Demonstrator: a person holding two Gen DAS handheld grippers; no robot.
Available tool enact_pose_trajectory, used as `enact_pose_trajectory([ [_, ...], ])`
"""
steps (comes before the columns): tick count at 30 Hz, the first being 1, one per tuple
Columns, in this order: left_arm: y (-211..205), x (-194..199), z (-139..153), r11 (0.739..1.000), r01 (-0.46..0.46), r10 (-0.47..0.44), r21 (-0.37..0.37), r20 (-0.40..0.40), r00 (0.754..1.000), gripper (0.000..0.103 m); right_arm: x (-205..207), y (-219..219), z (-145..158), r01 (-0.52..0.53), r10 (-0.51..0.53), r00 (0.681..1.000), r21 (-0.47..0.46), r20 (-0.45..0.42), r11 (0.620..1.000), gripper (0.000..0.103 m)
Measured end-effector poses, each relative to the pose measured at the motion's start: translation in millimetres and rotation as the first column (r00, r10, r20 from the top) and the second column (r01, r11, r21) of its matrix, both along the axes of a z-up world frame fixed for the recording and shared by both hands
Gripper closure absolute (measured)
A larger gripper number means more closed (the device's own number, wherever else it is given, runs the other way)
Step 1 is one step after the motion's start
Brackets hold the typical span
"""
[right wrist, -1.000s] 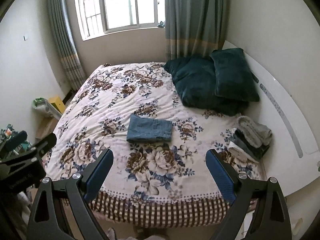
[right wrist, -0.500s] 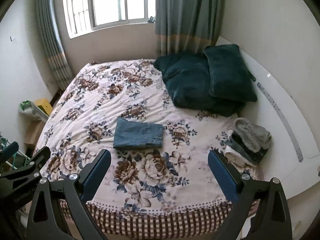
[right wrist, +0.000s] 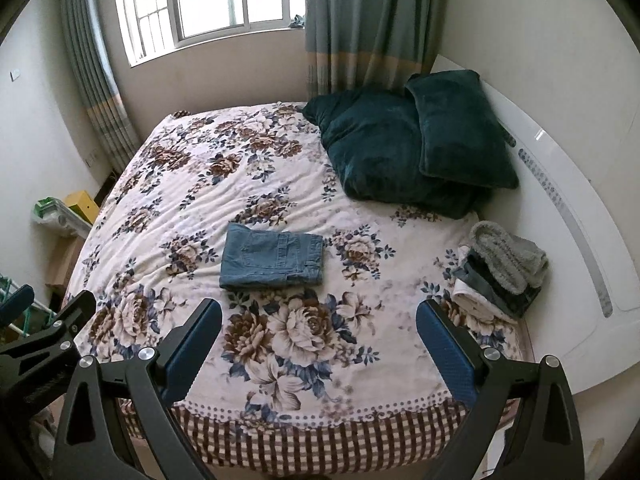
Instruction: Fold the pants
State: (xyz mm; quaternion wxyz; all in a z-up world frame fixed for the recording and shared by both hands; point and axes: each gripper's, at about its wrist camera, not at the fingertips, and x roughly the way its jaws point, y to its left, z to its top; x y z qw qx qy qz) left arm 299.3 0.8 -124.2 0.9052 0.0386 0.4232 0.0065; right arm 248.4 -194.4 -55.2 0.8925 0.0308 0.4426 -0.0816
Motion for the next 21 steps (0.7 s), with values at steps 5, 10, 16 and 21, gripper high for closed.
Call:
enact_pose_trajectory([
  [5,1,0,0,1.000,-0.002,0.002,-0.011,0.001,1.000,0.000,-1,-1,0,-0.002,0.002,1.000,0.007,-0.002,1.000,0.003],
  [10,2,0,1,1.000,-0.002,0.002,-0.015,0.004,1.000,0.000,-2,-1,-8,-0.020,0.020,1.000,0.007,-0.003,1.000,0.003],
  [16,5,-1,4,1.000,-0.013,0.013,-0.011,0.002,1.000,0.000,-2,0,-8,-0.019,0.019,1.000,0.009,-0.004,1.000,0.003],
  [21,6,-1,5,1.000,-0.010,0.010,-0.010,0.006,1.000,0.000,-4,0,-12,-0.020,0.020,1.000,0.007,0.000,1.000,0.003],
])
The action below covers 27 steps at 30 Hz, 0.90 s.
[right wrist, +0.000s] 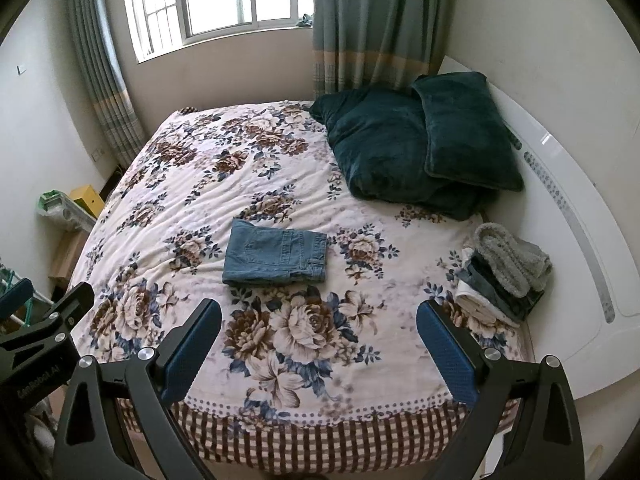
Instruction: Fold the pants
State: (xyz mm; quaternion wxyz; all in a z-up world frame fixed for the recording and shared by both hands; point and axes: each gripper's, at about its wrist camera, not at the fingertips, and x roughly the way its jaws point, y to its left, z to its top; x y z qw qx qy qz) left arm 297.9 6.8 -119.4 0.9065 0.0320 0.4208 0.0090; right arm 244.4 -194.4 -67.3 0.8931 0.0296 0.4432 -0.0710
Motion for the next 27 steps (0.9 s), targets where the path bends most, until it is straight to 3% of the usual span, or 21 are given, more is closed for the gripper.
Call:
enact_pose_trajectory([
  [27,4.0,-3.9,5.9,1.000,-0.014,0.014,0.004,0.004,1.000,0.000,-1.6,5.1,0.2,-0.008,0.008,1.000,0.004,0.002,1.000,0.003],
])
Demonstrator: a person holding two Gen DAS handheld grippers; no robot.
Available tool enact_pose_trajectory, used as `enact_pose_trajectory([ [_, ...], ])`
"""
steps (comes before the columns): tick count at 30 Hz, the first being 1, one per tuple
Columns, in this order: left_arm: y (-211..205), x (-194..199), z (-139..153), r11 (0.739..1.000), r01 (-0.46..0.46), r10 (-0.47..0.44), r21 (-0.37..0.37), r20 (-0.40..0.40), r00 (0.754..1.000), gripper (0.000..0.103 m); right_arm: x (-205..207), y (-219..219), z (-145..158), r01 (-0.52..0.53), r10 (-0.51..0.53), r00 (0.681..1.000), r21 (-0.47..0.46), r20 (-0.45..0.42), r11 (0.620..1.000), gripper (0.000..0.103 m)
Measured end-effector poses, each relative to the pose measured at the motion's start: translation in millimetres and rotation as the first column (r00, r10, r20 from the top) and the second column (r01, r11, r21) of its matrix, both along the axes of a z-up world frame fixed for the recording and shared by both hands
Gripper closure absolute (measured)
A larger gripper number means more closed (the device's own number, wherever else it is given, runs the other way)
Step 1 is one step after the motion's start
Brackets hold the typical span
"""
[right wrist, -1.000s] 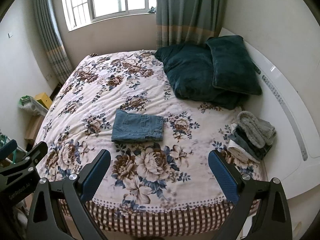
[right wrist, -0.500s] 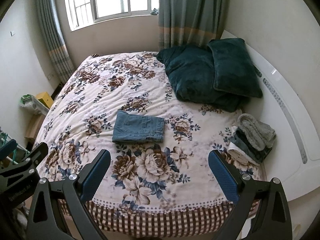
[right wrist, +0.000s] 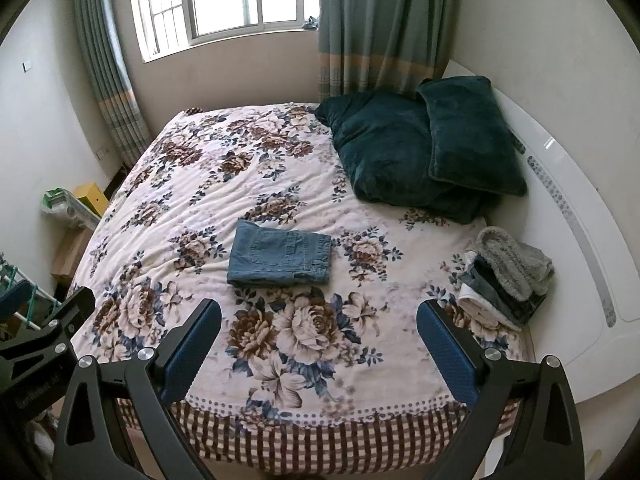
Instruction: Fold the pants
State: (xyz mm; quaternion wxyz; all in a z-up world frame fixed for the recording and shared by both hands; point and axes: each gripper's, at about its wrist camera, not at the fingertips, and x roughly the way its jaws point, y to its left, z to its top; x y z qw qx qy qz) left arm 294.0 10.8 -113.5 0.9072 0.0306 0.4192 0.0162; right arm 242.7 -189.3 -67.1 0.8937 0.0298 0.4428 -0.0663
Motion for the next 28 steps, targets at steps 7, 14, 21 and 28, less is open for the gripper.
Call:
enact_pose_trajectory([
  [7,0,-4,3,1.000,-0.007,0.007,0.010,0.008,1.000,0.000,2,4,5,-0.013,0.013,1.000,0.008,0.013,1.000,0.003],
  [14,1,-6,6,1.000,-0.007,0.007,0.014,0.014,1.000,0.000,3,4,5,-0.014,0.014,1.000,0.011,0.016,1.000,0.003],
  [21,2,-6,8,1.000,-0.004,0.004,0.013,0.021,1.000,0.000,3,3,7,-0.009,0.009,1.000,0.011,0.022,1.000,0.002],
  [28,0,-2,15,1.000,-0.002,0.001,0.011,0.036,0.999,0.000,3,2,9,-0.009,0.009,1.000,0.012,0.027,1.000,0.002],
])
